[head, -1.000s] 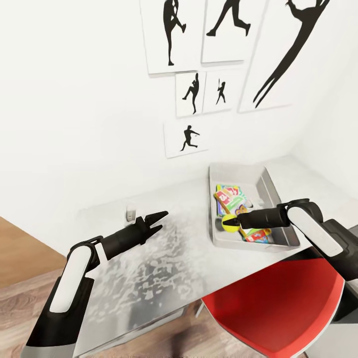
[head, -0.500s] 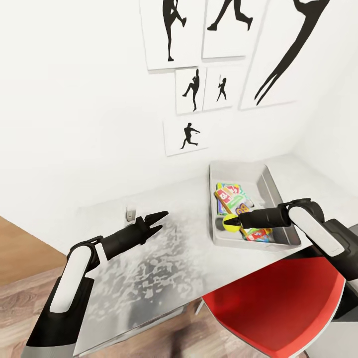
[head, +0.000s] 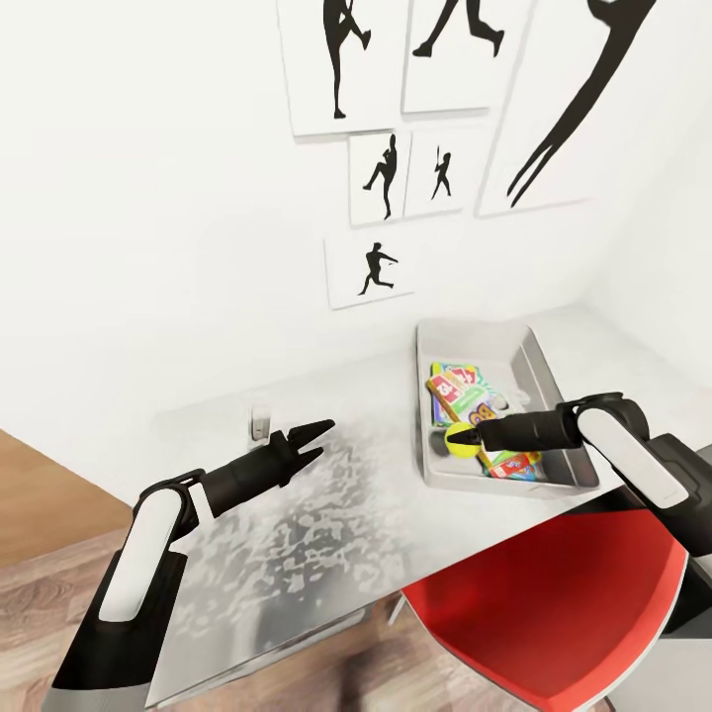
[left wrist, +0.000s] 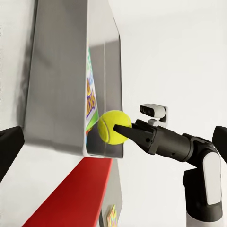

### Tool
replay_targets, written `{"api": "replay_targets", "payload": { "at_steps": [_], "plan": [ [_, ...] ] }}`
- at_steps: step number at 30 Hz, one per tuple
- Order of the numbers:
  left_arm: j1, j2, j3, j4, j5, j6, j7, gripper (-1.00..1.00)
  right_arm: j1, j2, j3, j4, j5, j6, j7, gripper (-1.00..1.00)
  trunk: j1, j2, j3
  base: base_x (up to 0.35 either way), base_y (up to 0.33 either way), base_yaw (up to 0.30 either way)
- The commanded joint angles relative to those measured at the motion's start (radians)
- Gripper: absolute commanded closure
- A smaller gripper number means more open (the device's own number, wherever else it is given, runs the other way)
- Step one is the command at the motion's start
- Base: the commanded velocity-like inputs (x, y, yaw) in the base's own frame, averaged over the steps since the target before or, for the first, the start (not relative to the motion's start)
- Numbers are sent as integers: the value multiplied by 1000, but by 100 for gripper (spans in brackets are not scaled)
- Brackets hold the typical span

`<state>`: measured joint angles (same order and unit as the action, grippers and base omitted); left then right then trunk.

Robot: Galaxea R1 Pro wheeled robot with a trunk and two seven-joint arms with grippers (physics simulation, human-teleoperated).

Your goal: Put all the toys in the child's room - the three board games (two on the bed and one on the table), the two jigsaw puzzles on the table, and the tennis ball on the table - inside the toy box on the table in the child's room.

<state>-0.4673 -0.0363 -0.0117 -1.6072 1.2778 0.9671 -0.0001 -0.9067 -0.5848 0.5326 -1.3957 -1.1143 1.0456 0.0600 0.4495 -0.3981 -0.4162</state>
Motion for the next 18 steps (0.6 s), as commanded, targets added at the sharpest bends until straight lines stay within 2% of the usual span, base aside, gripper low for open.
{"api": "replay_targets", "payload": {
  "at_steps": [1, 18],
  "plan": [
    [-1, -1, 1, 0, 0, 4, 0, -100, -1, -1, 2, 0, 4, 2, 4, 100, 1, -2, -3, 0, 0, 0],
    [-1, -1, 1, 0, 0, 4, 0, -100, -1, 3, -14, 0, 5, 2, 4, 100, 1, -2, -27, 0, 0, 0]
  ]
}}
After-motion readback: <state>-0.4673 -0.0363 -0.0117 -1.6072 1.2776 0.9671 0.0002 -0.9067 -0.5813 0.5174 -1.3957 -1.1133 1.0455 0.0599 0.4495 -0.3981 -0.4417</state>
